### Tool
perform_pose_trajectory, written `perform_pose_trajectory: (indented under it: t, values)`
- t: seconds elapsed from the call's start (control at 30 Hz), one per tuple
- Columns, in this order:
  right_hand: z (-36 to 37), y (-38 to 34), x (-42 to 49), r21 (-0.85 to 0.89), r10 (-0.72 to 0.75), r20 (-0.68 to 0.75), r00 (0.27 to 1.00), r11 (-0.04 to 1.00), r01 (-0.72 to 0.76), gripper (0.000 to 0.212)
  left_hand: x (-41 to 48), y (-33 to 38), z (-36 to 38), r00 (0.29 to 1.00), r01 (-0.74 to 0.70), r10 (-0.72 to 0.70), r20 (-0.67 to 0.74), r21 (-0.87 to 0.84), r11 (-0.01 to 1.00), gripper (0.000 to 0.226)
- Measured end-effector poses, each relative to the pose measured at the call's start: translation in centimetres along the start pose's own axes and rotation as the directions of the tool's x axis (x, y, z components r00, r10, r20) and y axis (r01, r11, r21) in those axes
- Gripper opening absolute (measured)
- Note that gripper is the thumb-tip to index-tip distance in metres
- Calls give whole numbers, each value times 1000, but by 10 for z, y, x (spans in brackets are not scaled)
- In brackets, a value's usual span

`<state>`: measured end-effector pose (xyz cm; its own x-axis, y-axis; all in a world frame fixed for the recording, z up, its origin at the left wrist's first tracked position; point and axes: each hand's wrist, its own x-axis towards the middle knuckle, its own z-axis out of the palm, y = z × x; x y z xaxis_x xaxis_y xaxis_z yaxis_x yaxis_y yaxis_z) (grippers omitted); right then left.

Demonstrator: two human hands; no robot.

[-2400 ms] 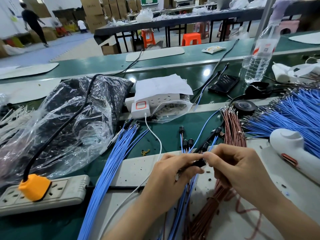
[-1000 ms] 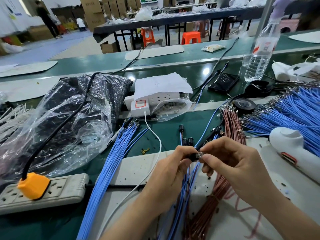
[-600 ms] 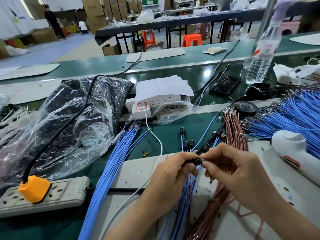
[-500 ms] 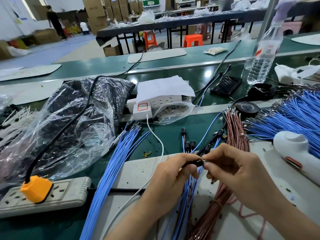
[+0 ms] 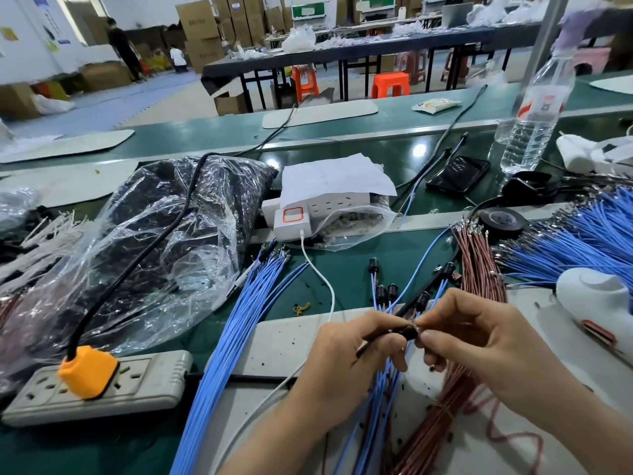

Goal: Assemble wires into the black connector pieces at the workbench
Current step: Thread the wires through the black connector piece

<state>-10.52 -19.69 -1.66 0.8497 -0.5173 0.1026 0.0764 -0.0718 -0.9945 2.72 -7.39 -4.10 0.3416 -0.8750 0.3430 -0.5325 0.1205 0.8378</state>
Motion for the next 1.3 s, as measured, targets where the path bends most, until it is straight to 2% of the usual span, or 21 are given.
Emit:
perform_pose_trajectory:
  t: [0.07,0.2,0.33,0.53,0.63,0.7,0.8,0.87,0.93,1.03,1.13,1.3]
  values:
    - [-1,1,1,45,31,11,999,998,-31,13,0,1,1,999,39,-39,6,-87,995,10]
    - [-5,2,0,102,93,51,994,990,-98,11,-2,1,2,994,111,-105,37,-219,969,12]
    - [-7,1,0,43,93,77,993,994,-97,14,-2,1,3,987,157,-139,83,-271,950,11]
    - [-5,3,1,142,112,76,991,982,-122,12,-1,3,2,989,146,-131,70,-310,939,8]
    - [0,1,-1,102,40,44,998,994,-44,12,-1,6,3,995,100,-94,33,-296,950,6]
    - [3,0,-2,16,-37,17,999,999,37,6,-2,7,4,999,50,-51,-3,-216,975,5]
    - [1,2,-2,-79,-175,-110,978,983,167,24,-1,4,2,996,-23,13,-93,-111,994,6]
    - [-1,-1,-2,-57,-254,-200,946,967,248,20,0,1,0,989,-31,14,-150,-118,993,9]
    - [2,-3,-3,-38,-296,-207,932,955,295,10,0,-1,1,985,-35,13,-173,-124,992,18]
    - [9,-4,-5,29,-258,-184,949,963,267,12,1,1,4,984,-65,44,-170,-119,991,29]
    - [13,-5,-7,86,-217,-187,958,968,236,14,0,2,5,985,-84,60,-159,-155,984,29]
    - [19,-4,-9,68,-217,-165,962,971,230,15,0,2,5,991,-68,44,-128,-185,980,33]
